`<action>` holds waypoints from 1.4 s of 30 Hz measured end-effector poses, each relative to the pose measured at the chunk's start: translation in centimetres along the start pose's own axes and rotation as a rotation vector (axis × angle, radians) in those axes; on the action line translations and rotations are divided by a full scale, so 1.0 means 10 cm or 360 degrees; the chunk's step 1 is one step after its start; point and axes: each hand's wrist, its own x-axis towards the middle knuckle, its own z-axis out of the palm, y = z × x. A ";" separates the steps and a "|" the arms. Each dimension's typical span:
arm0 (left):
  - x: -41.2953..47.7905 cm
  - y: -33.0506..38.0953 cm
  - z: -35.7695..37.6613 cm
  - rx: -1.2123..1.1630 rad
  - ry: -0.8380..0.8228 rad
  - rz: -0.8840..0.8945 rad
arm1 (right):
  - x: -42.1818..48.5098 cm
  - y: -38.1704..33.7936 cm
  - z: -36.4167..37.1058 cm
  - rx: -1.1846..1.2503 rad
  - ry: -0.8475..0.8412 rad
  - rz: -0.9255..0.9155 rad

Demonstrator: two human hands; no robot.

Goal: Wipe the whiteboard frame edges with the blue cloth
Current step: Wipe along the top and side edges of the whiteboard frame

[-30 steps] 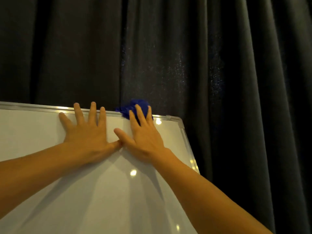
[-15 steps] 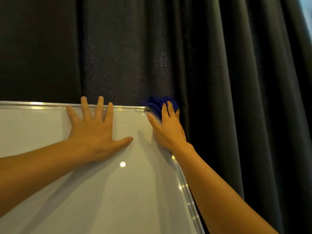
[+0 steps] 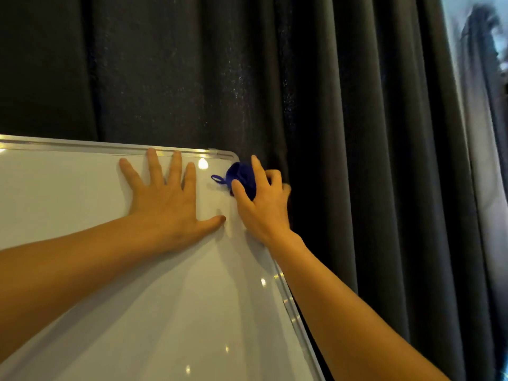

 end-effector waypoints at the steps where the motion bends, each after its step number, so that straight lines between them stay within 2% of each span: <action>1: 0.00 0.00 0.01 -0.0011 0.0016 0.0015 | 0.07 -0.07 0.05 -0.0070 -0.0001 0.0065; 5: -0.04 -0.07 0.05 -0.0030 0.0054 0.0038 | 0.10 -0.20 0.35 -0.0086 -0.0247 0.0378; 7: -0.07 -0.06 0.06 -0.0030 0.0043 0.0061 | 0.05 -0.13 0.39 -0.0116 -0.0317 0.0390; 15: -0.31 -0.09 0.14 0.0025 0.0017 0.0350 | -1.11 0.16 0.24 -0.0490 -0.0228 0.0410; 23: -0.78 0.24 0.26 0.0039 -0.0048 0.0705 | -2.84 0.40 -0.22 -0.0385 -0.0276 0.0856; 30: -1.20 0.55 0.36 0.0092 -0.0050 0.0974 | -2.78 0.12 -0.12 -0.0458 -0.0223 0.0834; 39: -1.30 0.61 0.38 0.0091 -0.0055 0.1052 | -3.64 0.08 -0.33 -0.0571 -0.0331 0.0908; 42: -1.31 0.64 0.36 0.0086 -0.0048 0.1058 | -3.76 0.05 -0.40 -0.0555 -0.0212 0.0994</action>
